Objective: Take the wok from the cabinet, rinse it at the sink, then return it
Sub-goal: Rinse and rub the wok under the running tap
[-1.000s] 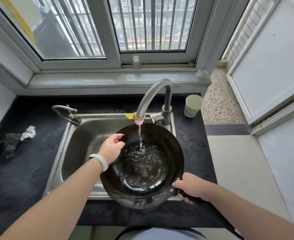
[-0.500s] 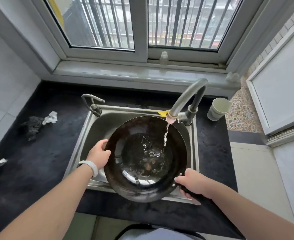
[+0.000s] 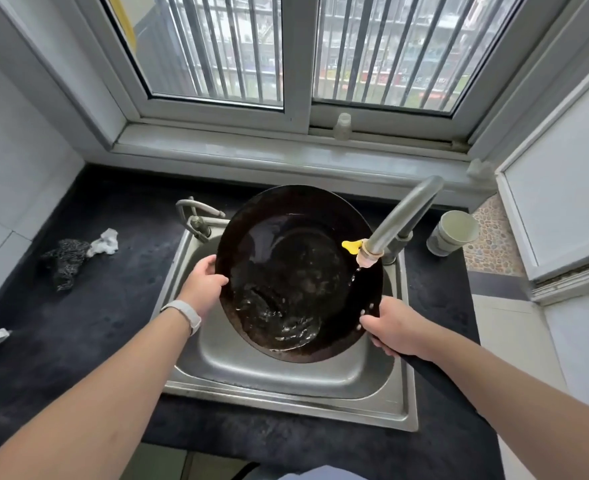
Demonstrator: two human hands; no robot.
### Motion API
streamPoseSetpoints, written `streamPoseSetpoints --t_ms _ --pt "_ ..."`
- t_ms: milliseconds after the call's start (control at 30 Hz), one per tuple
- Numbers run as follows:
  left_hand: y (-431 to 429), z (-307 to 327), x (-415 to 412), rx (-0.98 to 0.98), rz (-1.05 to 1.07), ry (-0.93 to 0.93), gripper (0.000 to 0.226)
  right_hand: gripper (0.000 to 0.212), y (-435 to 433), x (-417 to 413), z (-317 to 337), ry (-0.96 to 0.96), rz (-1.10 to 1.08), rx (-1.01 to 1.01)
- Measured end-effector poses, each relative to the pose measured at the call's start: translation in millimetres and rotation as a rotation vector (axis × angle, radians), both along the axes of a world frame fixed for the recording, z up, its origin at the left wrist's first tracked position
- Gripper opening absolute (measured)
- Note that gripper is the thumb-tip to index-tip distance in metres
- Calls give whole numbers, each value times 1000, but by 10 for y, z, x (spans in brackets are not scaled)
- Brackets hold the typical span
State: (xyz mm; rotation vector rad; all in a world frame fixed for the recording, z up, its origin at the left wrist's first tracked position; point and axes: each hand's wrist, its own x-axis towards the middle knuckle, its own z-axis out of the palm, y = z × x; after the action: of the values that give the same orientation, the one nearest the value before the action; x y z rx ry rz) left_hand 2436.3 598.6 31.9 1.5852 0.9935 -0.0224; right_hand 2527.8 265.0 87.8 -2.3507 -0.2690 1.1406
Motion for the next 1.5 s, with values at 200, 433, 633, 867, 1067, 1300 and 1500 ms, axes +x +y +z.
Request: streamPoseSetpoints --t_ms 200,433,633,867,1067,1300,1500 --pt "-5 -57 192 -61 -5 0 46 11 -66 177 6 -142 46 27" --pt "-128 -155 282 -87 15 6 40 15 -167 244 -35 -316 134 -47" --pt "-170 -151 215 -94 15 -33 49 20 -205 178 -111 -394 162 -103" --pt "-226 -187 31 -114 -14 -42 47 20 -280 137 -157 -450 216 -110" --pt "-278 -249 -71 -138 8 -27 48 19 -299 58 -199 -447 226 -130" --pt "-274 -304 -162 -174 6 -30 52 18 -298 -42 -237 -417 212 -145" --pt "-237 -230 -200 -141 -31 -64 53 17 -232 -76 -127 -190 108 -51"
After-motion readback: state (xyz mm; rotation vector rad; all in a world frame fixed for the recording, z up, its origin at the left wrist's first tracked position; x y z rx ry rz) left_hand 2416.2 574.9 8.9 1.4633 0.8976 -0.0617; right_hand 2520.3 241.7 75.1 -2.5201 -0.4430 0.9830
